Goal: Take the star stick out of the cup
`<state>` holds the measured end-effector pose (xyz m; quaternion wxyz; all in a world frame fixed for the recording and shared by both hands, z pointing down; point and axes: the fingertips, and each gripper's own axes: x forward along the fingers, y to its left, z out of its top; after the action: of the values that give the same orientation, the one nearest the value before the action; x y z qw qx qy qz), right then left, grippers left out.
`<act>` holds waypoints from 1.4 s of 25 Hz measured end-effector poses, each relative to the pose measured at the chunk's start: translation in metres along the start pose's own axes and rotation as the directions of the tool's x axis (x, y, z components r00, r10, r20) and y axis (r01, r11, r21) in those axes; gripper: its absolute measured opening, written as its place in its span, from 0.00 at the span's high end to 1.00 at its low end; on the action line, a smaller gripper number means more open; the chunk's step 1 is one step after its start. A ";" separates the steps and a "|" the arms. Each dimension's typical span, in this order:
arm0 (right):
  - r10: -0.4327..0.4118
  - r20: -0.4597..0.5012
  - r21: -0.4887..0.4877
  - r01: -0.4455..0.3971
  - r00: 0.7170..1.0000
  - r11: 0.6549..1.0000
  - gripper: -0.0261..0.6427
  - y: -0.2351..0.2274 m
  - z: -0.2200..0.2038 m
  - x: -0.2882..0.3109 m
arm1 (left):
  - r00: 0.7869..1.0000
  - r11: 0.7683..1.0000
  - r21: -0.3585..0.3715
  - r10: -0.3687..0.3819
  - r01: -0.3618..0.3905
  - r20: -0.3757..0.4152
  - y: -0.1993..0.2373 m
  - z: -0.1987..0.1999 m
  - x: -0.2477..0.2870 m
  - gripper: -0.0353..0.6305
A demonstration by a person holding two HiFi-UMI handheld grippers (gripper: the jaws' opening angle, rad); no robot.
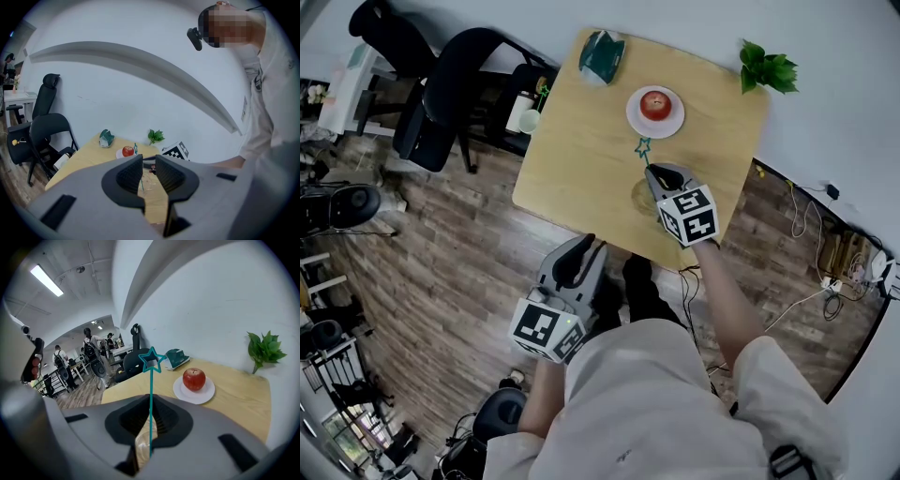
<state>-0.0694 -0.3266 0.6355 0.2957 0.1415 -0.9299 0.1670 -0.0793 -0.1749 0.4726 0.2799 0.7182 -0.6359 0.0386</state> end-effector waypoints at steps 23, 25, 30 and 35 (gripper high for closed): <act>-0.145 0.233 0.004 0.148 0.962 0.989 0.94 0.049 0.063 -0.085 | 0.991 0.990 0.070 -0.125 0.122 0.043 0.008 0.013 -0.059 0.84; -0.170 0.256 0.006 0.175 0.952 0.985 0.94 0.060 0.069 -0.097 | 0.988 0.987 0.079 -0.146 0.143 0.045 0.010 0.013 -0.068 0.84; -0.223 0.307 0.027 0.226 0.925 0.974 0.94 0.087 0.078 -0.125 | 0.976 0.973 0.105 -0.211 0.205 0.052 0.013 0.015 -0.087 0.84; -0.272 0.336 0.048 0.272 0.902 0.961 0.94 0.116 0.075 -0.147 | 0.962 0.957 0.122 -0.270 0.263 0.048 0.014 0.010 -0.104 0.84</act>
<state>-0.0335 -0.2277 0.4632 0.1513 0.2964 -0.9379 0.0974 -0.1149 -0.0869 0.4259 0.2204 0.8130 -0.5388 0.0138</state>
